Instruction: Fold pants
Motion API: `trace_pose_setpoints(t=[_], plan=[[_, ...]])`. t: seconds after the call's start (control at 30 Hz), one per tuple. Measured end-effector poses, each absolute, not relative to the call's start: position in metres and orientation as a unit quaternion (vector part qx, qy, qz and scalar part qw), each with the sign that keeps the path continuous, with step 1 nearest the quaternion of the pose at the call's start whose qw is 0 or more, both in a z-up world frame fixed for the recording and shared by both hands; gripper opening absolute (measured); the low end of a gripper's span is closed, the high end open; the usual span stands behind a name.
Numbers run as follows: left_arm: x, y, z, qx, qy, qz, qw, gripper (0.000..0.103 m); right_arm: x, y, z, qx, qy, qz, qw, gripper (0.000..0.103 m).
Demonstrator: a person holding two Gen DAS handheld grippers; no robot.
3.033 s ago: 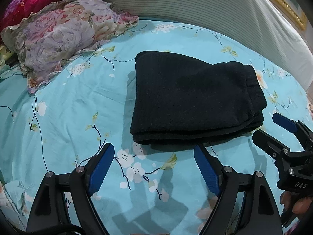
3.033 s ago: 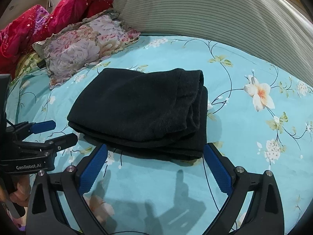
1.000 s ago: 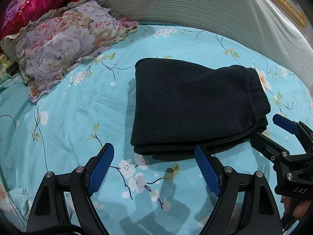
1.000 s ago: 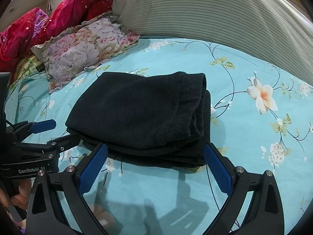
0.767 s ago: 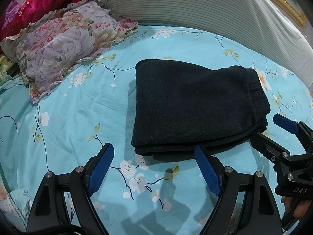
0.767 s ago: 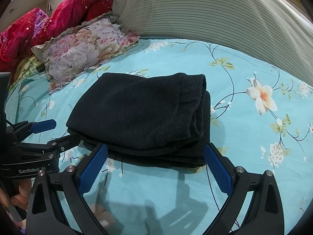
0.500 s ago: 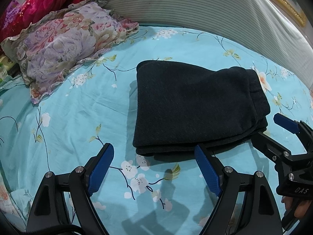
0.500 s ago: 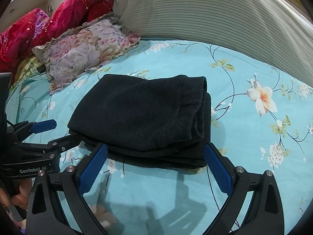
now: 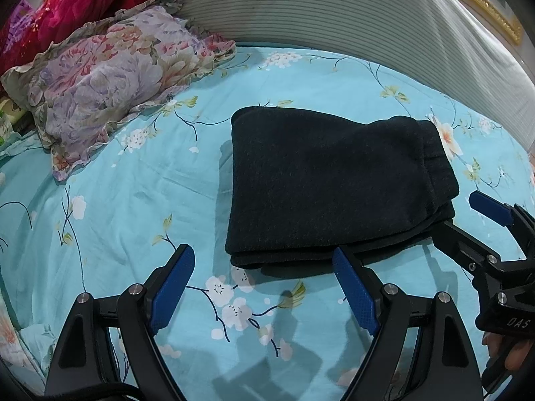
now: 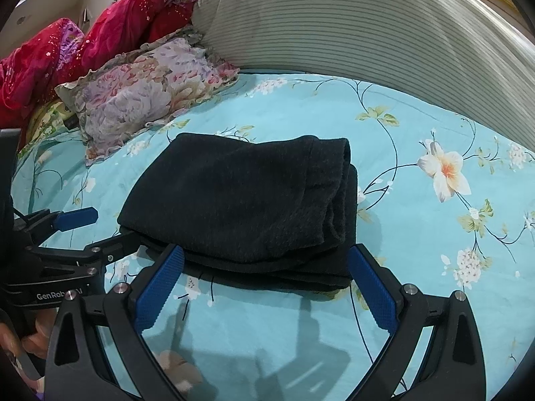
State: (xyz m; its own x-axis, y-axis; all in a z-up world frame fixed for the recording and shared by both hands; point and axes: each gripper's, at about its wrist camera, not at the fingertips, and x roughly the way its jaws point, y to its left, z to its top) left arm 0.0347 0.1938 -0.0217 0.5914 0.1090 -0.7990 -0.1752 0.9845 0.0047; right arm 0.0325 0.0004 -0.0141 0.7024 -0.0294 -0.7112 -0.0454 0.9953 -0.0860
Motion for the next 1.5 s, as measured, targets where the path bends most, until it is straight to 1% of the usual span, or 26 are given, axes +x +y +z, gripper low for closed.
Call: trace_pose_setpoints(t=[1.2, 1.5], plan=[[0.039, 0.190, -0.012, -0.027, 0.439, 0.081, 0.894, 0.085, 0.031, 0.000, -0.003, -0.049, 0.374, 0.003, 0.926, 0.098], [0.048, 0.197, -0.013, -0.036, 0.448, 0.084, 0.889, 0.083, 0.036, -0.006, 0.001, -0.052, 0.376, -0.016, 0.925, 0.098]])
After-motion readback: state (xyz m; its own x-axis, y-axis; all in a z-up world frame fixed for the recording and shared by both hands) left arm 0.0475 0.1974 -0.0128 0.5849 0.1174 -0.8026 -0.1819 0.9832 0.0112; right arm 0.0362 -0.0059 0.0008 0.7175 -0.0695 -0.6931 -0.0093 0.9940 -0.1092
